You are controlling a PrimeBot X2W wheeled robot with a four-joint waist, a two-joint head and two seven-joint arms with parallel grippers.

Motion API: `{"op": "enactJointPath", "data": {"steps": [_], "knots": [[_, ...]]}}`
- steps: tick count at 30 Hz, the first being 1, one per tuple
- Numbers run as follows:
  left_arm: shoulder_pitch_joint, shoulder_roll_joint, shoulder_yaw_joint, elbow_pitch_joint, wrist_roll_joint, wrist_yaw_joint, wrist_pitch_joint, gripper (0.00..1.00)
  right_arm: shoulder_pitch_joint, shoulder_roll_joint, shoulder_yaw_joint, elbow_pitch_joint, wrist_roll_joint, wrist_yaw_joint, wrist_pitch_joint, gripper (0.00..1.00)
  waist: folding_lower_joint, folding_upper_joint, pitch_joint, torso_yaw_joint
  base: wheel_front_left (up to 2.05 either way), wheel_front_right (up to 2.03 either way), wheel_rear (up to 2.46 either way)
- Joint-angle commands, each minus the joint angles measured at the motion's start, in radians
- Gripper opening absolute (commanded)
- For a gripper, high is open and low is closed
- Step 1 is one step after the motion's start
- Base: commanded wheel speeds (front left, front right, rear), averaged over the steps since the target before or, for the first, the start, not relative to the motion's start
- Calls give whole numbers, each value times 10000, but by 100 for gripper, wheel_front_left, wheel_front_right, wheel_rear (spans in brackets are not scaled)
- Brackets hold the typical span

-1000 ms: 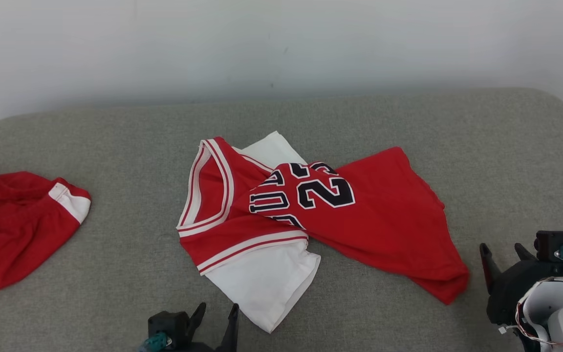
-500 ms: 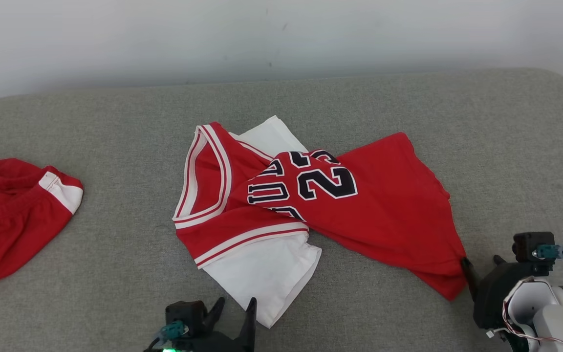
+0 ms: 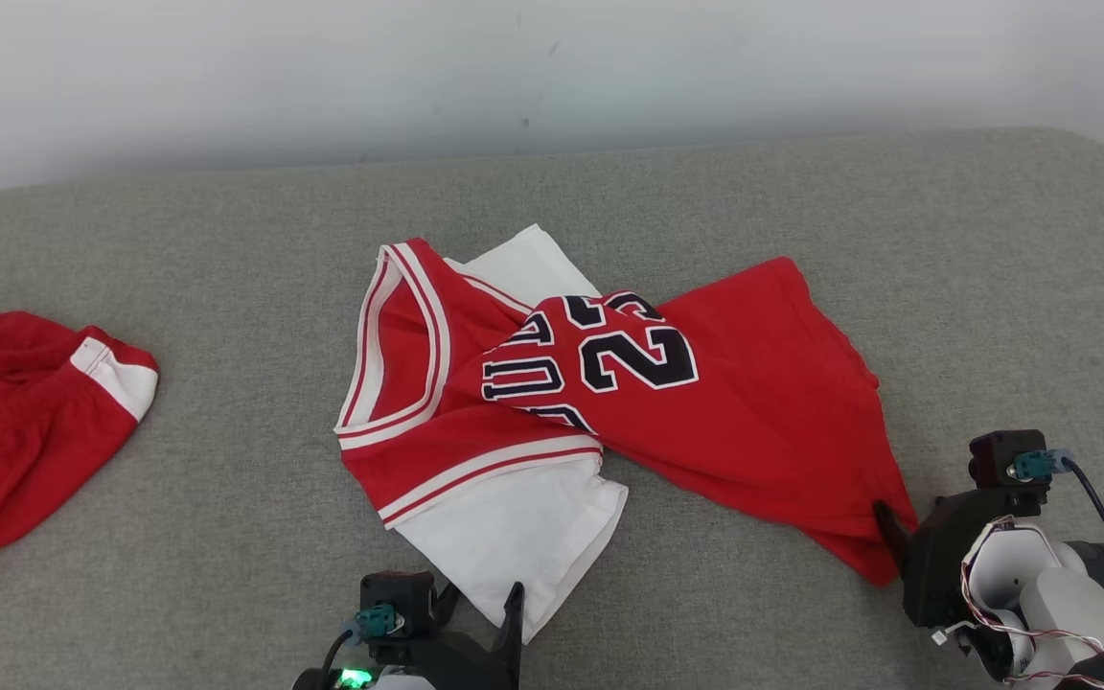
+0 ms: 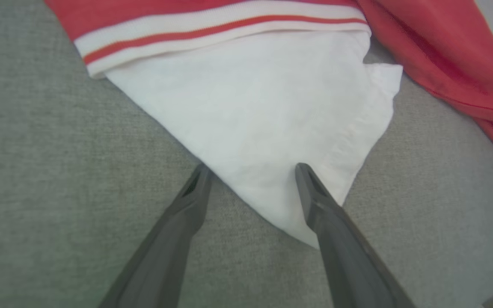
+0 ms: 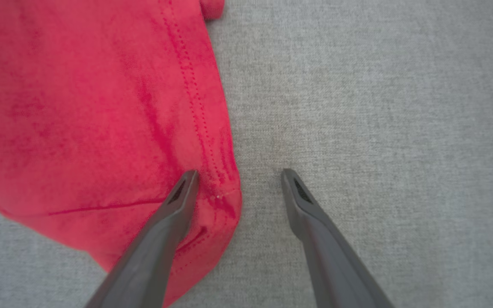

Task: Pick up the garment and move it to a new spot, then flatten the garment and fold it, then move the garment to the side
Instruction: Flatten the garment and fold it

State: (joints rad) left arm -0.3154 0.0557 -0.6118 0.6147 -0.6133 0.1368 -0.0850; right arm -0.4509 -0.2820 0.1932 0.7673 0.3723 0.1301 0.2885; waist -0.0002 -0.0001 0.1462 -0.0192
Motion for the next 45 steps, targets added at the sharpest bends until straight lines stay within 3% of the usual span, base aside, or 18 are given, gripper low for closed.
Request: {"op": "enactJointPath", "data": {"steps": [1,8,9,10,11,12,13,15,16,18,23,28,35,45], "knots": [[377,-101,-389,459,-269,1,462,100,286,108,341,306,209,22,373,100,2,1,-21,2,0,0,0],[285,-102,-752,1027,-770,66,726,100,269,23,759,350,632,24,520,100,2,1,-49,-41,0,0,0],[237,-101,-797,1158,-782,84,757,93,245,36,826,316,697,25,503,100,2,1,-44,-56,0,0,0],[197,-98,-819,1264,-818,59,747,69,218,41,885,299,740,25,476,97,2,1,-34,-67,0,0,0],[160,-96,-827,1376,-863,61,719,46,188,52,959,278,786,27,456,83,2,1,-23,-76,0,0,0],[111,-92,-843,1514,-877,112,705,23,164,54,1016,278,810,30,436,56,2,1,-12,-84,0,0,0],[59,-85,-858,1646,-878,163,655,0,134,55,1072,285,858,30,413,42,2,1,-4,-91,0,0,0],[-4,-75,-879,1873,-923,221,627,0,86,31,1174,335,919,24,412,26,2,1,9,-95,0,0,0],[-15,-92,-896,1957,-934,244,576,0,54,18,1215,366,965,22,394,23,2,1,19,-91,0,0,0],[-73,-59,-899,2142,-1005,251,499,0,-25,-12,1271,431,1020,19,336,1,2,1,43,-66,0,0,0],[-218,-4,-759,2323,-1175,251,108,0,-163,-139,1274,509,1130,-1,-28,0,2,1,21,63,0,0,0],[-616,210,-233,1867,-1284,317,-1035,0,-178,-179,1046,-4,1715,-1,-769,0,2,1,-96,156,0,0,0],[-1005,527,759,97,-1637,51,-1718,0,-496,-452,864,-1399,2860,-1,-1288,0,2,1,-225,78,0,0,0],[-2962,1979,1925,-2446,-2292,-312,-435,0,-2326,-533,1352,-3001,3559,-1,-1042,0,2,1,46,-306,0,0,0]]}}
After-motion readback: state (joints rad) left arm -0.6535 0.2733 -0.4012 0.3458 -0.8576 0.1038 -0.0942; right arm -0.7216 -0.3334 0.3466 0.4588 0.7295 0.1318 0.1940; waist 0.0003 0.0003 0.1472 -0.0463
